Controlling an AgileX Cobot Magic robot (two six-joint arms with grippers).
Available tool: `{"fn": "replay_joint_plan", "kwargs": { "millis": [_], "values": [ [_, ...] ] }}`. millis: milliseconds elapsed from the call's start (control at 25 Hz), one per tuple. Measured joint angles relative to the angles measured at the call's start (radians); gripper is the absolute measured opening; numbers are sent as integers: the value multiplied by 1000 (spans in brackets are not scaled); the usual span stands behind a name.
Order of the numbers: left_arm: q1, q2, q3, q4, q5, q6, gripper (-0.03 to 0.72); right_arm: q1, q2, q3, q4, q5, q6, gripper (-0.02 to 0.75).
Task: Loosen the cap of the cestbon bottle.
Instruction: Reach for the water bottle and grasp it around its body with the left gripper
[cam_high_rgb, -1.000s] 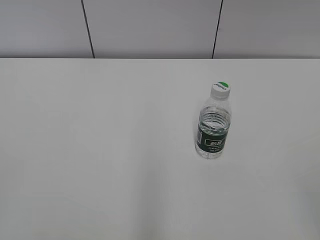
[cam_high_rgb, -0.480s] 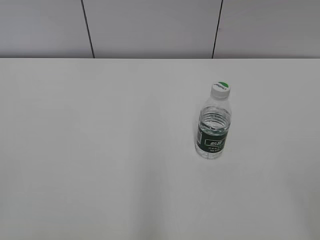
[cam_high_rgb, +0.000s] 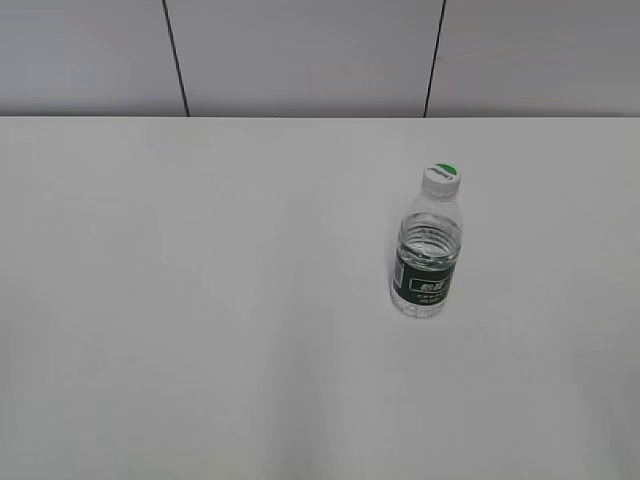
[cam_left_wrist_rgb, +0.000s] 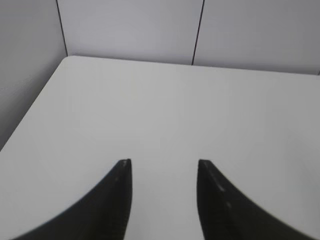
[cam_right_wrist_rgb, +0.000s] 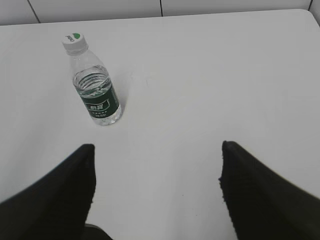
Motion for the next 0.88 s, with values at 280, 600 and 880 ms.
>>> {"fn": "replay_joint_plan", "kwargs": {
  "millis": [280, 600, 880],
  "values": [
    [0, 207, -2, -196, -168, 154, 434, 0, 0, 0, 0, 0, 0, 590],
    [0, 583, -2, -557, -388, 601, 446, 0, 0, 0, 1, 0, 0, 590],
    [-28, 918, -2, -827, -539, 991, 447, 0, 0, 0, 1, 0, 0, 590]
  ]
}}
